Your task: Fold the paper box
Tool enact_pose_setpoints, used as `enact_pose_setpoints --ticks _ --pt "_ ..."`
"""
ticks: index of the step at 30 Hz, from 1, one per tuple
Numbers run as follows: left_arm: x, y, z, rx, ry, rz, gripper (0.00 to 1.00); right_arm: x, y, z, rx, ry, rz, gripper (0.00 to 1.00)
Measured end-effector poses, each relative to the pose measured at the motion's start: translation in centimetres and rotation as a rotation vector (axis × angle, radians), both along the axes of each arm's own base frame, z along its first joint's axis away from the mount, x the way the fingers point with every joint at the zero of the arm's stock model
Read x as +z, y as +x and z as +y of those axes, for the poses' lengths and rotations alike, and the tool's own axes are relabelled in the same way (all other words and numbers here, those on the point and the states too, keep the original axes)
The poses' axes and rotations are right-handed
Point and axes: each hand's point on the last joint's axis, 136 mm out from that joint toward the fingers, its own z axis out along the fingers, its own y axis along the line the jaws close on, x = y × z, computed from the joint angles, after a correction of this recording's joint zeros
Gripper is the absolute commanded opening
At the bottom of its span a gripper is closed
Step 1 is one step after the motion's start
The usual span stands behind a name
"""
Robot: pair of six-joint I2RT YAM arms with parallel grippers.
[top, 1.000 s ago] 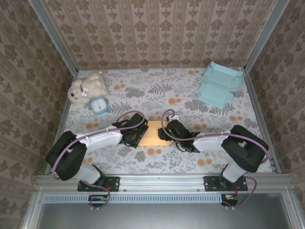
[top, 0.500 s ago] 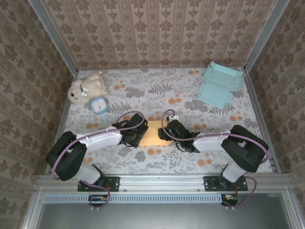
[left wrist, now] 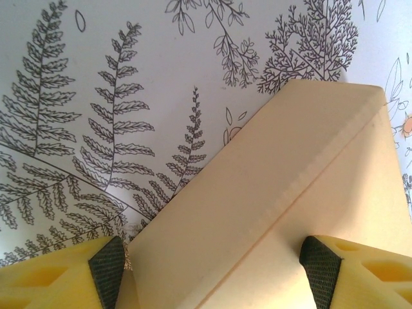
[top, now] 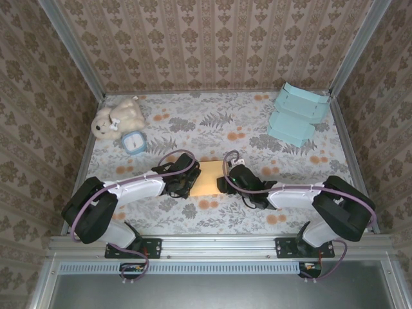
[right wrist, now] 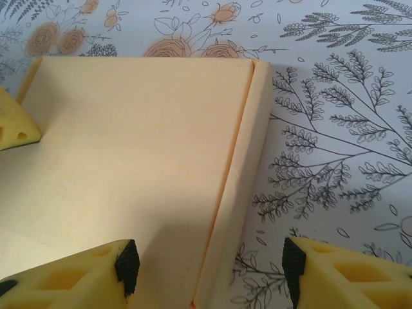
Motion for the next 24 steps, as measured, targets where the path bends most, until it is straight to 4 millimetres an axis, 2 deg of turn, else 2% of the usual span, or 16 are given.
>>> enact_pose_setpoints --ticks 7,10,19,24 --pt "-0.1 0.0 0.0 0.0 -0.003 -0.002 0.74 3.0 -0.6 -0.3 0.008 0.034 -0.039 0.63" --pt "0.0 0.0 0.0 0.0 -0.004 -0.003 0.74 3.7 -1.0 -0.1 0.02 0.045 -0.049 0.63" --pt "0.0 0.1 0.0 0.001 -0.005 -0.004 0.74 1.8 -2.3 0.8 0.064 0.004 -0.007 0.62" --pt "0.0 0.1 0.0 0.001 -0.006 -0.004 0.73 1.5 -2.6 1.1 0.076 -0.002 -0.002 0.62"
